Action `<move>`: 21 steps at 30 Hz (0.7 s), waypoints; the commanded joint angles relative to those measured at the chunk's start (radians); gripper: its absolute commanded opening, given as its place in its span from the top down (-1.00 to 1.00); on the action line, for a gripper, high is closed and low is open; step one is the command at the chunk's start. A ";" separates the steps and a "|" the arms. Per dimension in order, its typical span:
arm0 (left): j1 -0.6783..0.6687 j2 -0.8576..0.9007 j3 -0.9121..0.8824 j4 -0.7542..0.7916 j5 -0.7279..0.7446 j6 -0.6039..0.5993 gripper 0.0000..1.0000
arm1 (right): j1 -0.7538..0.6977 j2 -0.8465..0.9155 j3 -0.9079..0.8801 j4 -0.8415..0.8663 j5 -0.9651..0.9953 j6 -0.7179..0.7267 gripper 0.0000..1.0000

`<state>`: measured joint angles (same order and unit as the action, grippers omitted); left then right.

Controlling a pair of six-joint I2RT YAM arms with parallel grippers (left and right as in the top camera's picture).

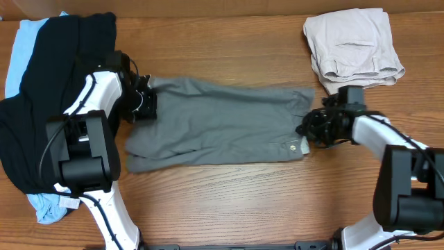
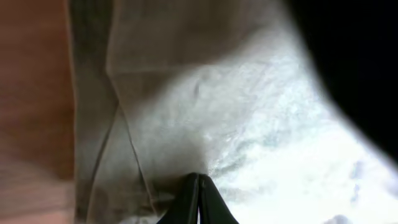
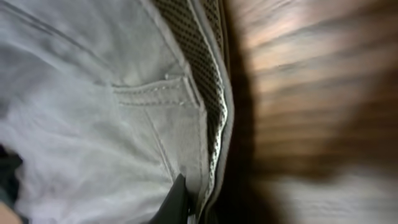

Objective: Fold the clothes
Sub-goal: 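Fold the right half over toward the left gripper with the right gripper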

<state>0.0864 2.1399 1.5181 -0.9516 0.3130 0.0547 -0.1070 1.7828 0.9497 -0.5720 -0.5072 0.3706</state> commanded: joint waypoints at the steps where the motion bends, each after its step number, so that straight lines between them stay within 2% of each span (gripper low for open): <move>1: -0.024 0.041 -0.013 -0.036 0.067 -0.010 0.92 | -0.054 -0.057 0.095 -0.081 -0.018 -0.111 0.92; 7: -0.101 0.041 -0.013 -0.068 0.082 -0.015 0.92 | -0.084 -0.143 0.222 -0.242 -0.022 -0.170 0.92; 11: -0.156 0.041 -0.013 -0.036 0.082 -0.048 0.92 | -0.038 -0.184 0.303 -0.335 -0.023 -0.204 0.92; 16: -0.199 0.041 -0.013 0.023 0.081 -0.100 0.92 | 0.135 -0.201 0.341 -0.352 -0.021 -0.206 0.92; 21: -0.203 0.041 -0.013 0.033 0.085 -0.115 0.92 | 0.369 -0.200 0.340 -0.273 0.078 -0.122 0.92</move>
<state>-0.1051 2.1513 1.5169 -0.9306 0.3836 -0.0292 0.1432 1.6035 1.2697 -0.8799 -0.4740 0.2008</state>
